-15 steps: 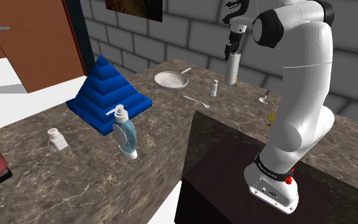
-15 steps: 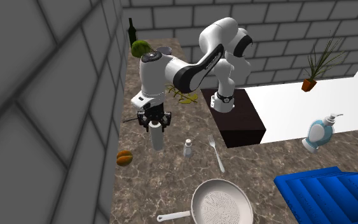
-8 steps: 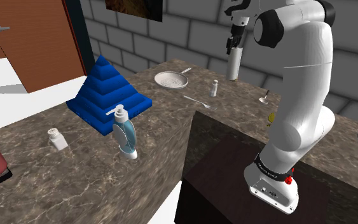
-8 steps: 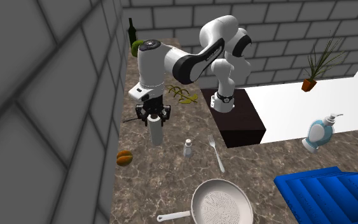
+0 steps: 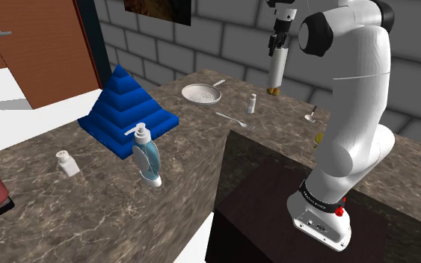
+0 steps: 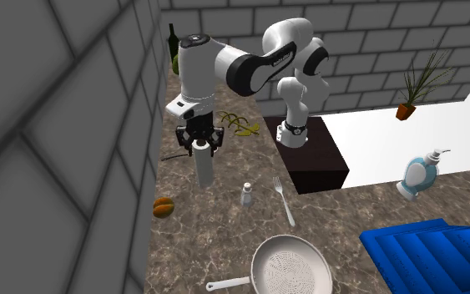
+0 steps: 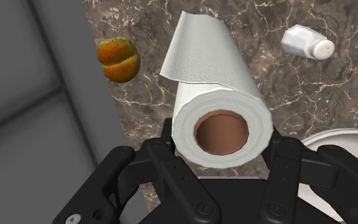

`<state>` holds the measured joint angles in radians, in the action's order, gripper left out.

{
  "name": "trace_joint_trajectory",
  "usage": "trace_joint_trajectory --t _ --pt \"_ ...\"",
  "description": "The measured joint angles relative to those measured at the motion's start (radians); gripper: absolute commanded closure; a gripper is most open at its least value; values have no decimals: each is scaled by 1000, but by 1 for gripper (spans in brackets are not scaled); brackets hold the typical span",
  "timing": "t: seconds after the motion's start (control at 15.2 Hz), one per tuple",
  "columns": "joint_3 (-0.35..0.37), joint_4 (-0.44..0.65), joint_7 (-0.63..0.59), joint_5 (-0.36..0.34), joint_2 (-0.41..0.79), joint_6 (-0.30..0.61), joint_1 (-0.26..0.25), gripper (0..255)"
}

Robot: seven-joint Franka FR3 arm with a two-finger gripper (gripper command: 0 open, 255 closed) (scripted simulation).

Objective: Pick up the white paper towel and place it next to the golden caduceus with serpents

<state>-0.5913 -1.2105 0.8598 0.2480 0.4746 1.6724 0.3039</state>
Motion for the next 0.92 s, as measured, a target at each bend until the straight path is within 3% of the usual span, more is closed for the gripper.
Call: trace_joint_trajectory --t 0.4,0.92 --pt "3 139 -2 16 34 -104 37 255" --pt "-56 -177 56 -108 -230 -28 -29 255"
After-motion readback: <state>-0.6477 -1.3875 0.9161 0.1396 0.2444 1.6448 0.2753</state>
